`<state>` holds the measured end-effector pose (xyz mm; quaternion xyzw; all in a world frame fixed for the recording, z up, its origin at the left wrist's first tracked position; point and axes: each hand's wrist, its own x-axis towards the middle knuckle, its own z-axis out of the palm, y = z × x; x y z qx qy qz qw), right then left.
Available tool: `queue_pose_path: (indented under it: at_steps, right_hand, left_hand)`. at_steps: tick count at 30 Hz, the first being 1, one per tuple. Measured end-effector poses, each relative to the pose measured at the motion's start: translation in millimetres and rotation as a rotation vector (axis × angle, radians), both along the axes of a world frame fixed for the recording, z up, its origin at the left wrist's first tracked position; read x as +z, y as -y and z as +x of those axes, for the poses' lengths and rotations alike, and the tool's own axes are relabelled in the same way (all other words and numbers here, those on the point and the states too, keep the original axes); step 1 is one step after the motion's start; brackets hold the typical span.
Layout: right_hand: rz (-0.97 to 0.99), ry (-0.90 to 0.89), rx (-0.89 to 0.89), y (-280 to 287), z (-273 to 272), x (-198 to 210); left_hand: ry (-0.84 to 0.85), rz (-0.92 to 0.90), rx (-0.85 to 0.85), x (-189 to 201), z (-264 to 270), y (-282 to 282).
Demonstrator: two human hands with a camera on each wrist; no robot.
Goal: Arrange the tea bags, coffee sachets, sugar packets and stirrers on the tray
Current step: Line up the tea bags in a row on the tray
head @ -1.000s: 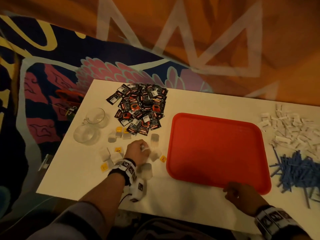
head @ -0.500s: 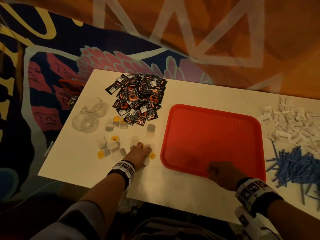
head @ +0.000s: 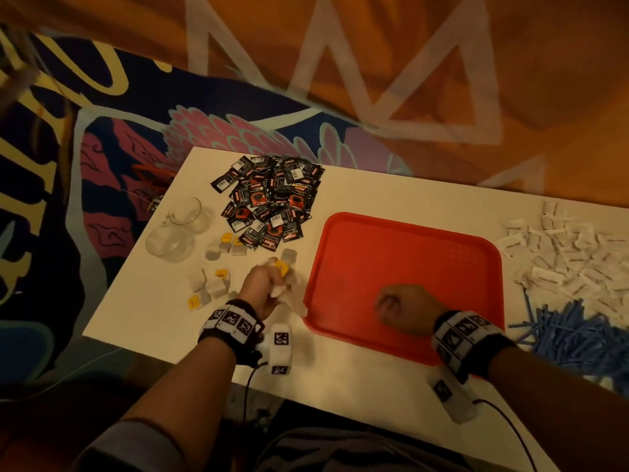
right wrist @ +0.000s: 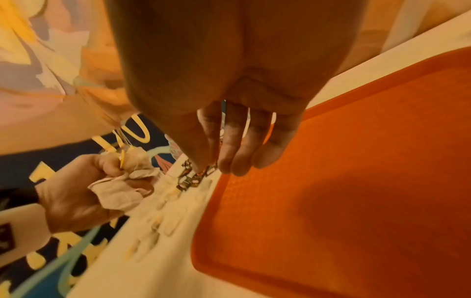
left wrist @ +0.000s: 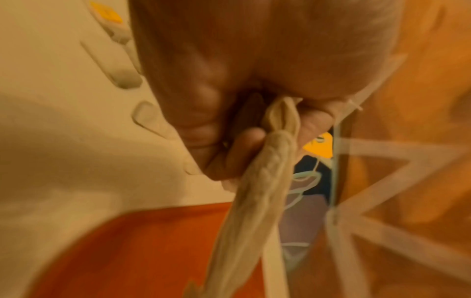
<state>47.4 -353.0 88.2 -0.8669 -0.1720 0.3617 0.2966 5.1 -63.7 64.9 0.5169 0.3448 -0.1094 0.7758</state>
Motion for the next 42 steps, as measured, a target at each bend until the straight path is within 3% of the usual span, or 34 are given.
queue_pose_path:
  at_steps: [4, 10, 18, 27, 30, 36, 42]
  right_hand:
    - [0.229, -0.059, -0.098, -15.1, 13.5, 26.7]
    - [0.537, -0.216, -0.293, -41.7, 23.9, 50.0]
    - [0.694, -0.167, -0.387, -6.2, 38.8, 65.5]
    - [0.731, -0.216, -0.419, 21.6, 52.5, 83.1]
    - [0.656, -0.111, -0.432, 17.5, 59.3, 80.7]
    - [0.631, 0.072, -0.515, 0.6, 69.1, 69.9]
    - [0.554, 0.052, -0.599, -18.2, 83.6, 51.5]
  left_hand:
    - [0.109, -0.294, 0.115, 36.2, 18.3, 29.0]
    - [0.208, -0.371, 0.180, 73.1, 46.0, 83.9]
    - [0.319, -0.384, 0.227, 75.9, 62.5, 122.8]
    - [0.178, -0.407, 0.151, 72.2, 83.3, 129.7]
    - [0.148, -0.406, 0.093, 66.7, 89.9, 124.4]
    - [0.178, -0.265, -0.145, 68.5, 96.4, 108.9]
    - [0.222, 0.124, -0.276, 55.5, 109.5, 92.4]
